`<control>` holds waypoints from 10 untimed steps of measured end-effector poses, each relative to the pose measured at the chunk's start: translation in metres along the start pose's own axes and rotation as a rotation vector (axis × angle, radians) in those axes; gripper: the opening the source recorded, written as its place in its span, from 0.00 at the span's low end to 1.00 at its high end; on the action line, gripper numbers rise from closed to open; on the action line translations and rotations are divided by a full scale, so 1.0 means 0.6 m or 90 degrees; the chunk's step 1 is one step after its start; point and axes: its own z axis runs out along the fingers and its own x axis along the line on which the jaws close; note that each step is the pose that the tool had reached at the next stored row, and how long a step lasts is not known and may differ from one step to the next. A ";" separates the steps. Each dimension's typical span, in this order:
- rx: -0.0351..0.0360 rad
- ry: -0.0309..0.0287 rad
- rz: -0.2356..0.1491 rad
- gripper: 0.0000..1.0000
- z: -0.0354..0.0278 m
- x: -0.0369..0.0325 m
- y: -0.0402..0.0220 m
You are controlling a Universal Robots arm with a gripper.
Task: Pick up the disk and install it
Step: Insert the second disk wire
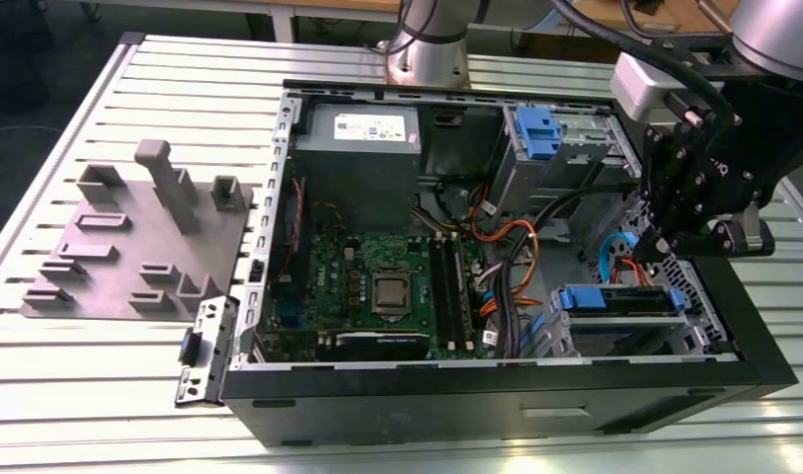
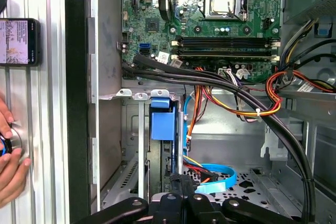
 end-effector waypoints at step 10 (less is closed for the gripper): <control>0.0000 0.0000 0.000 0.17 0.000 0.000 0.000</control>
